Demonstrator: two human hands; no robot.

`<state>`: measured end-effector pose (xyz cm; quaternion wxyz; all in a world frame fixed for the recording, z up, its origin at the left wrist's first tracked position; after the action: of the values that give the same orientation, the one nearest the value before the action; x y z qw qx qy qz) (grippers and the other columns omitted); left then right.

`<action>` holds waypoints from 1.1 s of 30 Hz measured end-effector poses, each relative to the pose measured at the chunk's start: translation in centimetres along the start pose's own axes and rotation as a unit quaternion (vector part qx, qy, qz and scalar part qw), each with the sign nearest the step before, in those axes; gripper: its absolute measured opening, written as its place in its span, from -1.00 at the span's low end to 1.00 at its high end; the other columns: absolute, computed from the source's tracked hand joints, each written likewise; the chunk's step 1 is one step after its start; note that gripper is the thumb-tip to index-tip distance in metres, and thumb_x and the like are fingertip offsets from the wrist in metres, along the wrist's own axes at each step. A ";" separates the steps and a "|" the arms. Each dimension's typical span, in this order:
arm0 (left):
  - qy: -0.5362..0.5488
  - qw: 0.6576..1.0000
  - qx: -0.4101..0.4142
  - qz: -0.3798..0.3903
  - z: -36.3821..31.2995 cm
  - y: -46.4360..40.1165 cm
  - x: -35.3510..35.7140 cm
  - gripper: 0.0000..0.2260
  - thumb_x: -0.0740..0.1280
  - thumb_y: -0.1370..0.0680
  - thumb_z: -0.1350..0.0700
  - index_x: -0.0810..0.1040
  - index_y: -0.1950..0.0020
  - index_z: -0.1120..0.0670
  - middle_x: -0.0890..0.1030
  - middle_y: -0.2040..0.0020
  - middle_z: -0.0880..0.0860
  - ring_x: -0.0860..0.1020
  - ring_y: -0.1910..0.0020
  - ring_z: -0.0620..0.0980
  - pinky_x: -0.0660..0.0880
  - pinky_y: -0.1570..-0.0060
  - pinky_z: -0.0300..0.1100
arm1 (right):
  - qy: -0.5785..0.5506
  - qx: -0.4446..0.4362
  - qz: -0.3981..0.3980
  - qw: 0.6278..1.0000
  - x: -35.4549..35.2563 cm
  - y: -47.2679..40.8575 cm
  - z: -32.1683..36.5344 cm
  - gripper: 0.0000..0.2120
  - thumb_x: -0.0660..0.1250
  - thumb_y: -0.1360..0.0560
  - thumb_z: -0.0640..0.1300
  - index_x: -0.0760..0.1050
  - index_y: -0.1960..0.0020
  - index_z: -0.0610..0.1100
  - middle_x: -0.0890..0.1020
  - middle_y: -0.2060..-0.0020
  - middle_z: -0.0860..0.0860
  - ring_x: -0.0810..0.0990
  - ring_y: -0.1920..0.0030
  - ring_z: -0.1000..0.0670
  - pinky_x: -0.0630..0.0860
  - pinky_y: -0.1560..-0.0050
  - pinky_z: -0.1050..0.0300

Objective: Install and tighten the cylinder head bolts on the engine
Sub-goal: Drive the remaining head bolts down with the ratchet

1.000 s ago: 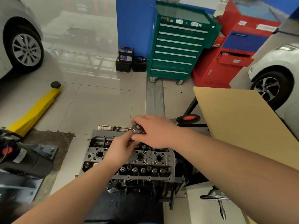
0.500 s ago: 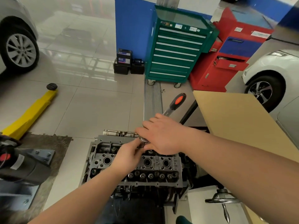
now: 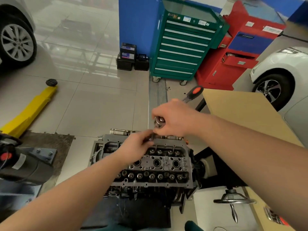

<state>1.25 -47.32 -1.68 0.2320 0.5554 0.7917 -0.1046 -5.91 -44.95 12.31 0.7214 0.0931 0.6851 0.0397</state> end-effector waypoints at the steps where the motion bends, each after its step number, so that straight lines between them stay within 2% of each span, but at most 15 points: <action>1: 0.047 0.999 -0.003 0.004 0.0 -0.3 -1.2 -0.69 0.38 -0.66 0.13 0.55 -0.34 -0.19 0.71 -0.09 -0.17 0.67 -0.10 -0.16 0.61 -0.14 -0.20 | -0.008 0.008 -0.014 1.000 -1.3 -0.3 -0.4 -0.72 0.32 -0.42 0.27 0.40 0.18 0.07 0.52 0.32 0.15 0.51 0.24 0.03 0.45 -0.02 -0.03; 3: 0.116 0.993 0.007 0.019 0.1 -0.7 -3.9 -0.68 0.41 -0.65 0.10 0.56 -0.32 -0.25 0.69 -0.20 -0.26 0.63 -0.22 -0.26 0.52 -0.24 -0.31 | -0.010 0.011 -0.040 0.999 -3.6 -0.7 -0.6 -0.69 0.27 -0.38 0.30 0.39 0.19 0.07 0.51 0.33 0.15 0.52 0.23 -0.02 0.37 0.11 0.02; 4: 0.113 0.993 0.016 0.019 0.5 -0.6 -5.4 -0.69 0.43 -0.64 0.07 0.57 -0.33 -0.24 0.66 -0.24 -0.28 0.59 -0.26 -0.31 0.48 -0.29 -0.30 | -0.009 0.009 -0.049 0.999 -4.1 -0.8 -0.4 -0.70 0.29 -0.39 0.29 0.37 0.21 0.07 0.50 0.34 0.15 0.51 0.23 -0.03 0.33 0.13 0.04; 6: 0.002 1.000 0.021 -0.012 2.7 0.0 -8.4 -0.68 0.45 -0.62 -0.06 0.57 -0.37 -0.21 0.61 -0.34 -0.28 0.50 -0.35 -0.34 0.41 -0.41 -0.17 | -0.009 0.010 -0.045 0.999 -4.0 -0.9 0.3 -0.69 0.36 -0.43 0.23 0.32 0.24 0.08 0.50 0.34 0.14 0.51 0.24 -0.02 0.35 0.09 0.02; 8: -0.177 0.984 -0.010 -0.021 6.3 1.3 -9.7 -0.45 0.44 -0.55 -0.27 0.49 -0.49 -0.13 0.48 -0.52 -0.09 0.35 -0.54 -0.05 0.28 -0.56 0.08 | -0.007 0.012 -0.034 0.999 -3.1 -1.1 1.3 -0.70 0.38 -0.45 0.19 0.32 0.24 0.08 0.50 0.34 0.14 0.52 0.23 -0.02 0.42 -0.03 -0.01; 10: -0.267 0.961 -0.078 0.001 10.4 3.3 -9.2 -0.13 0.37 -0.42 -0.49 0.29 -0.63 -0.12 0.25 -0.66 0.04 0.12 -0.65 0.17 0.13 -0.61 0.23 | -0.010 0.008 -0.027 1.000 -2.0 -1.5 2.2 -0.75 0.38 -0.45 0.17 0.37 0.20 0.07 0.51 0.33 0.14 0.52 0.23 -0.01 0.43 -0.04 0.00; 12: -0.282 0.952 -0.114 0.019 13.5 5.0 -7.7 0.07 0.25 -0.32 -0.66 0.10 -0.69 -0.14 0.05 -0.72 0.03 -0.02 -0.68 0.19 0.02 -0.62 0.29 | -0.026 0.005 -0.021 0.999 -1.0 -1.9 2.9 -0.76 0.40 -0.45 0.17 0.40 0.18 0.08 0.52 0.32 0.15 0.52 0.23 0.00 0.41 0.07 0.03; 14: -0.272 0.953 -0.129 0.027 15.6 6.2 -6.2 0.17 0.20 -0.25 -0.73 -0.06 -0.71 -0.20 -0.13 -0.73 -0.05 -0.11 -0.69 0.17 -0.03 -0.62 0.29 | -0.037 0.005 -0.015 0.999 -0.1 -2.3 3.7 -0.74 0.41 -0.45 0.19 0.38 0.18 0.09 0.52 0.32 0.14 0.53 0.22 -0.02 0.42 0.13 0.04; 16: -0.246 0.959 -0.139 0.020 16.7 6.9 -5.3 0.20 0.21 -0.21 -0.74 -0.19 -0.68 -0.28 -0.24 -0.71 -0.12 -0.11 -0.70 0.16 0.02 -0.63 0.28 | -0.035 0.005 -0.008 0.999 0.4 -2.8 4.4 -0.73 0.40 -0.45 0.20 0.35 0.19 0.10 0.53 0.31 0.13 0.54 0.21 -0.03 0.52 0.04 -0.02; 19: -0.214 0.967 -0.141 0.006 17.1 7.3 -4.6 0.17 0.15 -0.19 -0.76 -0.34 -0.62 -0.37 -0.19 -0.72 -0.05 -0.09 -0.69 0.17 0.05 -0.63 0.27 | -0.020 0.003 -0.007 1.000 0.9 -3.6 5.3 -0.74 0.39 -0.46 0.17 0.36 0.21 0.09 0.53 0.32 0.14 0.50 0.26 0.01 0.51 -0.12 -0.11; 22: -0.191 0.972 -0.138 0.004 17.1 7.4 -4.3 0.13 0.10 -0.17 -0.78 -0.45 -0.53 -0.44 -0.16 -0.73 -0.01 -0.13 -0.70 0.13 0.01 -0.64 0.25 | -0.001 -0.004 -0.004 1.000 1.5 -4.1 6.1 -0.77 0.39 -0.46 0.16 0.39 0.18 0.08 0.51 0.33 0.15 0.48 0.28 0.03 0.45 -0.17 -0.09; 26: -0.184 0.972 -0.143 0.011 17.2 7.4 -4.3 0.18 0.08 -0.16 -0.78 -0.41 -0.59 -0.37 -0.19 -0.73 -0.02 -0.15 -0.70 0.11 0.01 -0.64 0.27 | 0.000 0.000 -0.006 1.000 1.6 -4.5 6.7 -0.77 0.38 -0.46 0.15 0.37 0.19 0.08 0.51 0.32 0.15 0.47 0.27 0.04 0.44 -0.18 -0.11; 30: -0.165 0.976 -0.139 0.007 17.2 7.4 -4.3 0.21 0.09 -0.15 -0.78 -0.36 -0.63 -0.33 -0.22 -0.72 -0.05 -0.15 -0.70 0.09 -0.02 -0.65 0.25 | 0.006 -0.009 0.012 1.000 1.7 -4.5 7.2 -0.80 0.38 -0.47 0.15 0.44 0.14 0.06 0.55 0.29 0.13 0.50 0.24 0.04 0.42 -0.22 -0.09; 33: -0.121 0.984 -0.132 -0.016 17.0 7.6 -4.4 0.28 0.25 -0.18 -0.72 -0.31 -0.67 -0.23 -0.11 -0.73 -0.06 -0.07 -0.71 0.05 0.05 -0.65 0.22 | 0.019 -0.017 0.013 1.000 1.8 -4.2 7.4 -0.79 0.38 -0.47 0.15 0.44 0.14 0.06 0.55 0.28 0.13 0.51 0.22 0.03 0.41 -0.20 -0.06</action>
<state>13.83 -55.46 -13.66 0.3953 0.4906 0.7735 -0.0691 1.27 -49.37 10.09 0.7095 0.0895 0.6962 0.0624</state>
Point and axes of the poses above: each hand's wrist, its own y-axis away from the middle knuckle, its own x-axis out of the palm, z = x × y, the point moved 10 cm from there along -y, towards the middle knuckle
